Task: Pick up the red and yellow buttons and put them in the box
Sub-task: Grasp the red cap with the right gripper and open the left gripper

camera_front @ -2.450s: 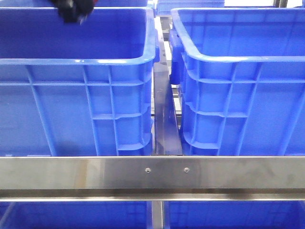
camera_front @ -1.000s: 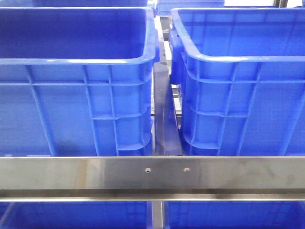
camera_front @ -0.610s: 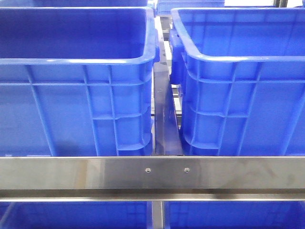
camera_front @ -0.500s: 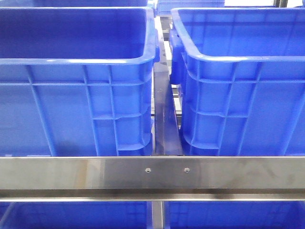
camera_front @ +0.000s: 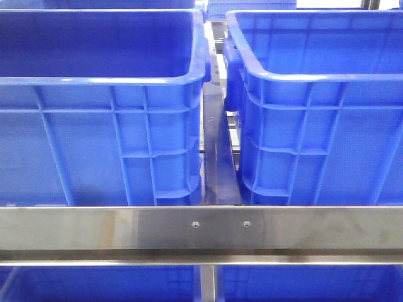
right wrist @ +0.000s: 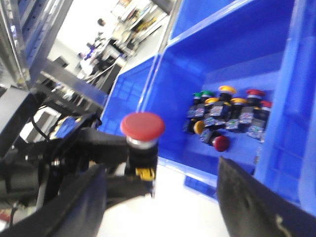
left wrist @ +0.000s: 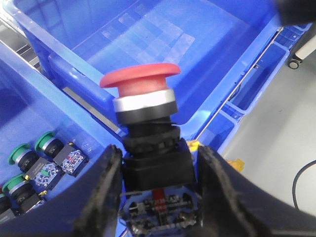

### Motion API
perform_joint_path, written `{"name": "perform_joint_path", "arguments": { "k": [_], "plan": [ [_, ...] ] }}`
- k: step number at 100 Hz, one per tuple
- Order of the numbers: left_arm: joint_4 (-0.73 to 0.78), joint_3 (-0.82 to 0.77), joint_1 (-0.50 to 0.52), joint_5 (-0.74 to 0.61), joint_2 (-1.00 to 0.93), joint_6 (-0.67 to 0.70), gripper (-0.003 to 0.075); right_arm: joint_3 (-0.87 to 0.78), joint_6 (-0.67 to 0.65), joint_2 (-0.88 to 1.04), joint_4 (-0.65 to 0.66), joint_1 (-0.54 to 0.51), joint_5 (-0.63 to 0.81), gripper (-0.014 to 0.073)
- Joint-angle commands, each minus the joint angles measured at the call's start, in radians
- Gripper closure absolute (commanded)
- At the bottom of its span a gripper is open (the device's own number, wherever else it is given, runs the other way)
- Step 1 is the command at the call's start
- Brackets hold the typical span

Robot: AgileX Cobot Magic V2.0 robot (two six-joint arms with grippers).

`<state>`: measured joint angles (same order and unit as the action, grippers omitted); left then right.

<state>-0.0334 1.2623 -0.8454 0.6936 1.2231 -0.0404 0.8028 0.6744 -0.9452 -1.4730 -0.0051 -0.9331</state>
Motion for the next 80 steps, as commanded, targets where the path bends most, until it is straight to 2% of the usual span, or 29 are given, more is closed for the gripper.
{"name": "perform_joint_path", "arguments": {
  "k": [1,39,80],
  "plan": [
    [-0.006,0.03,-0.006,-0.068,-0.028,0.001,0.0739,0.078,0.047,-0.052,-0.096,0.006,-0.051,0.0092],
    [-0.006,0.03,-0.006,-0.068,-0.028,0.001,0.0739,0.222,0.068,-0.234,-0.073,0.219,0.029,0.0092],
    [-0.008,0.03,-0.006,-0.068,-0.028,0.001,0.0739,0.306,0.069,-0.36,-0.073,0.34,0.036,0.0113]
  ]
}}
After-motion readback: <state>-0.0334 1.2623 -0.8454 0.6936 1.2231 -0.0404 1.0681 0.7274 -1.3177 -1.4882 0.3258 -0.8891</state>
